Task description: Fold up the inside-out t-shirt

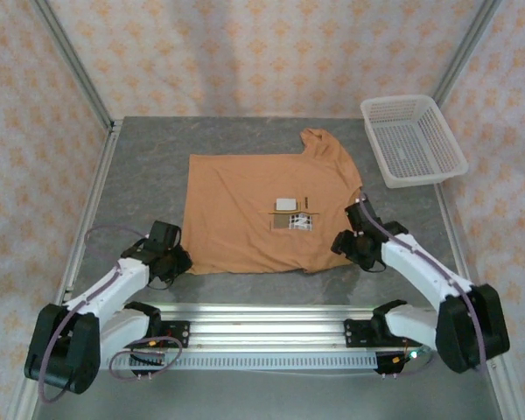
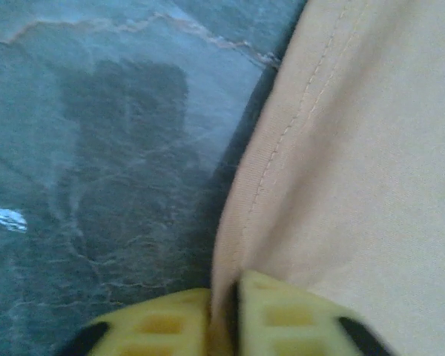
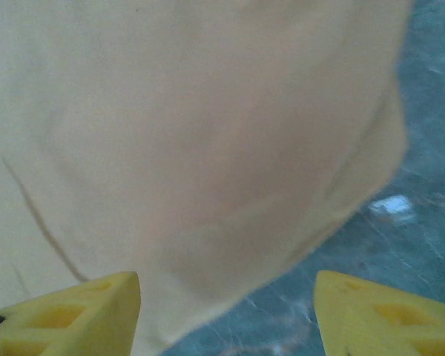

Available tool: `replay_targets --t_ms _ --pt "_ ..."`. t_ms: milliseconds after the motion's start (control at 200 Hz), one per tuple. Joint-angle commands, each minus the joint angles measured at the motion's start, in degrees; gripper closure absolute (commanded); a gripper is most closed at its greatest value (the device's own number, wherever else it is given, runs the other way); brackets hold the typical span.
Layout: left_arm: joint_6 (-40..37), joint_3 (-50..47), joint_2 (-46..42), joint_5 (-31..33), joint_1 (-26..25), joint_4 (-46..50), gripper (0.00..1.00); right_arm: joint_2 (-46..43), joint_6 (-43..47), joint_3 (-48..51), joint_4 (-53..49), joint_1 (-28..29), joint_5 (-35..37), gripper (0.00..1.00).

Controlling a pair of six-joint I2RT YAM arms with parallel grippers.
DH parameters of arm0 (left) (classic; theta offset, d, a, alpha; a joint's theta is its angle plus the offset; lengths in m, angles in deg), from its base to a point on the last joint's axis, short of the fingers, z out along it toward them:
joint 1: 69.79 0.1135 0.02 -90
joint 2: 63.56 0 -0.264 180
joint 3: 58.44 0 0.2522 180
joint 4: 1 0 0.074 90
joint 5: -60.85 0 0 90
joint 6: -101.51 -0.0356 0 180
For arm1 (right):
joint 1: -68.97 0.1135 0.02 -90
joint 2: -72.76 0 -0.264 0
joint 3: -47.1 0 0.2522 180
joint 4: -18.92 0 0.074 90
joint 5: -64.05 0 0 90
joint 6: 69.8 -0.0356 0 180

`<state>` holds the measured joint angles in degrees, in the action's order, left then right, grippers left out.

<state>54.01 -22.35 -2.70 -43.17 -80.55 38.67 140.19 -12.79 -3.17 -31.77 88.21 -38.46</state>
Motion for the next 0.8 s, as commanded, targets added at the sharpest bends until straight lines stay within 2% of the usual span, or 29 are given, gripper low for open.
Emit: replay_targets --t_ms 0,65,125,250,305,460,656,726,791 --pt "-0.2 2.83 6.78 -0.67 -0.27 -11.87 1.0 7.56 -2.56 -1.33 11.4 0.44 -2.03 0.38" --pt "-1.35 6.88 9.83 -0.4 0.51 -10.83 1.0 13.09 -2.41 -4.27 13.05 0.42 -1.55 0.42" --pt "-2.55 10.51 12.04 -0.69 1.49 -9.62 1.0 17.21 -1.29 -7.43 13.22 0.4 -1.04 0.5" --pt "-5.54 16.95 14.61 0.48 3.06 -5.61 1.0 21.52 1.14 -13.1 10.45 0.42 0.51 0.9" --pt "-6.93 19.23 15.23 1.83 3.78 -4.09 1.0 22.15 2.45 -15.06 8.99 0.44 1.88 1.0" --pt "-10.05 25.5 20.18 3.13 6.97 -2.65 1.0 26.79 6.45 -24.02 4.14 -0.62 4.14 1.0" --pt "-11.56 36.03 33.45 1.8 7.86 -3.24 1.0 43.35 10.94 -44.65 -4.41 -1.82 2.5 1.0" --pt "-12.91 39.62 37.47 0.56 7.86 -2.32 1.0 49.26 11.71 -53.65 -8.24 -2.53 0.65 0.94" --pt "-13.2 41.11 38.87 -0.7 7.86 -2.25 1.0 52.57 12.07 -60.52 -11.51 -2.68 0.1 0.75"
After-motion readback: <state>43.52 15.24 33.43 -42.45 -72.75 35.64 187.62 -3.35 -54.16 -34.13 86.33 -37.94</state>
